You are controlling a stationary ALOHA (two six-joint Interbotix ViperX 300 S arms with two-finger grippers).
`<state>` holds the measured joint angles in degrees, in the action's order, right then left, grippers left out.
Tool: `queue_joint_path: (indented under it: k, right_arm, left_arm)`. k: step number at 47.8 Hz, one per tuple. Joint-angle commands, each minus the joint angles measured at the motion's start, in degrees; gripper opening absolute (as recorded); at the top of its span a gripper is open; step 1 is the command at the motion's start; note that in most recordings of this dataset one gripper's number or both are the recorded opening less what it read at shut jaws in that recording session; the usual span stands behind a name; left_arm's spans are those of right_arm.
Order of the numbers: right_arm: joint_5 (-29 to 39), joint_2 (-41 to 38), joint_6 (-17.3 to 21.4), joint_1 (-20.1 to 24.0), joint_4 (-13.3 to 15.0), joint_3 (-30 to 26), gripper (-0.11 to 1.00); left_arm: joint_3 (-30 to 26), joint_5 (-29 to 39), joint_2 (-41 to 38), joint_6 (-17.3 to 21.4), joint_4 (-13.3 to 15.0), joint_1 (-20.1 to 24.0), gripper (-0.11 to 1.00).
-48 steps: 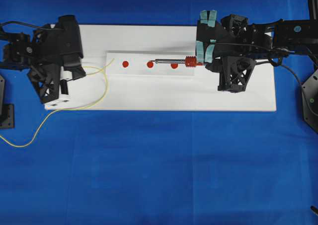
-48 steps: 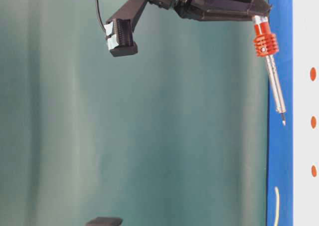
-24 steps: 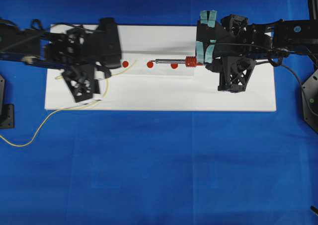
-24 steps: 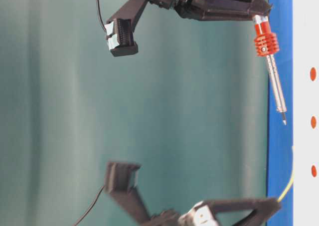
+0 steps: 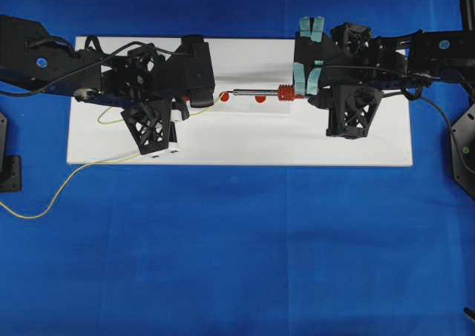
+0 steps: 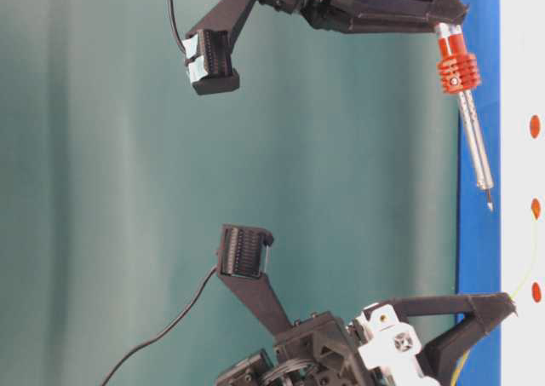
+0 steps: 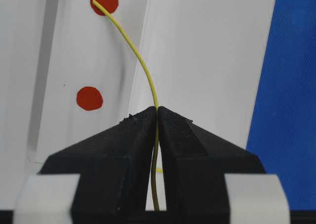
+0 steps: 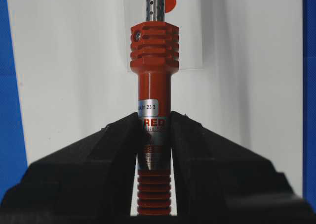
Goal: Touch the tip of the soldering iron to the tip of the solder at the mark.
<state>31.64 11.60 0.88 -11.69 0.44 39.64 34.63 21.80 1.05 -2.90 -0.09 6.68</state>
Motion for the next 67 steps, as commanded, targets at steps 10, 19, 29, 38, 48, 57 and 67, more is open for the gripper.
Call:
queue_joint_path:
  k: [10,19,29,38,48,57,67]
  right_arm:
    - [-0.44,1.32,0.00,-0.18,0.09,-0.35,0.06]
    - [-0.44,0.62,0.00,-0.09,0.09,-0.18,0.06]
    - [-0.35,-0.97,0.00,-0.09,0.09,-0.53,0.06]
    - [-0.44,-2.81,0.00,-0.09,0.09,-0.79,0.06]
    - [-0.88,-3.78,0.00,-0.18,0.09,-1.14,0.06]
    - [-1.49,-4.22,0.00,-0.09,0.09,-1.23,0.06]
    - [-1.58,-4.83,0.00,-0.09,0.09,-1.67,0.06]
  left_arm:
    - [-0.88,0.09,0.62,0.00,-0.09,-0.18,0.02]
    - [-0.88,0.53,0.70,0.00,-0.09,-0.18,0.02]
    - [-0.97,0.62,0.62,0.00,-0.09,-0.18,0.02]
    - [-1.05,0.62,0.62,0.09,-0.09,-0.18,0.02]
    - [-1.32,0.62,0.62,0.09,-0.09,-0.26,0.02]
    - [-1.23,0.62,0.53,0.00,-0.09,-0.88,0.02]
    - [-1.23,0.62,0.62,0.00,-0.09,-0.97,0.02]
